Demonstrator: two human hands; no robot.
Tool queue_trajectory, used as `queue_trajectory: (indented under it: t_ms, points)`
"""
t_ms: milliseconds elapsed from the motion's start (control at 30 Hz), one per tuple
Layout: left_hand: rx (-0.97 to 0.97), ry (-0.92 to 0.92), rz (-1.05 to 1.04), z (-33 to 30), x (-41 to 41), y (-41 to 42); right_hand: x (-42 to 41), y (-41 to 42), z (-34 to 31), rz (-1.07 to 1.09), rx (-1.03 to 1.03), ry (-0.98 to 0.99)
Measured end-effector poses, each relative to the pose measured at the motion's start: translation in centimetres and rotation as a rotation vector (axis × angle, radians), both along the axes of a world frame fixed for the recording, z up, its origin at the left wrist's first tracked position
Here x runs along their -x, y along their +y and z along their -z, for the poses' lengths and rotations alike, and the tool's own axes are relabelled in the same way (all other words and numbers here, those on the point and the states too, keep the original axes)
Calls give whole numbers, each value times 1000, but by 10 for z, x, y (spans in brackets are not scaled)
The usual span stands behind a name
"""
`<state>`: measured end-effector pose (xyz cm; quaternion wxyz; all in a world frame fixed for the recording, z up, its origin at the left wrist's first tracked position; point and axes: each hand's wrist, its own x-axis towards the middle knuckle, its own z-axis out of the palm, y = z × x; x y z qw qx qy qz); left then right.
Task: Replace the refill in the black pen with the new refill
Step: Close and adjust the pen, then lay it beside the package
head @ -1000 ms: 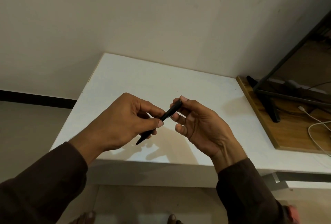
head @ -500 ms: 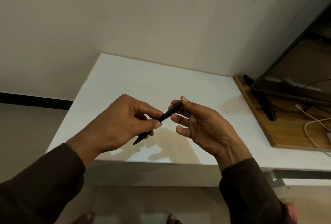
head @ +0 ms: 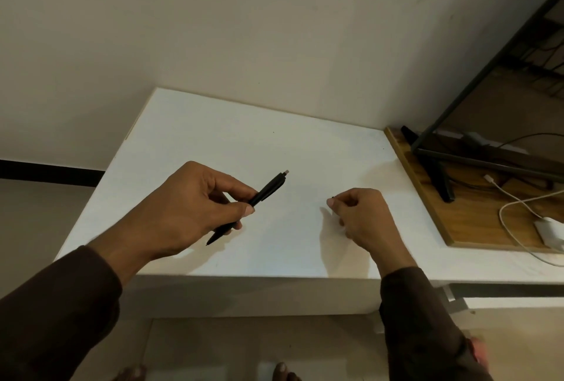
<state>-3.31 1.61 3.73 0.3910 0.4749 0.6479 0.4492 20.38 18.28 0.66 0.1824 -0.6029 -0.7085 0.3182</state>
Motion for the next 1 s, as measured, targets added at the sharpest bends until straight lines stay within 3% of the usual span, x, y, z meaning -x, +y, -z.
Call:
queue_trajectory:
  t_ms: [233, 500, 867, 1000]
  points:
    - [10, 2, -1, 1, 0, -2, 9, 11, 14, 33, -154, -109]
    - [-10, 0, 3, 3, 4, -2, -6, 30, 16, 230, -195, -57]
    - [-10, 27, -8, 16, 10, 6, 20, 98, 31, 94, -344, -273]
    - [-16, 18, -16, 19, 11, 11, 17, 112, 38, 103, -392, -264]
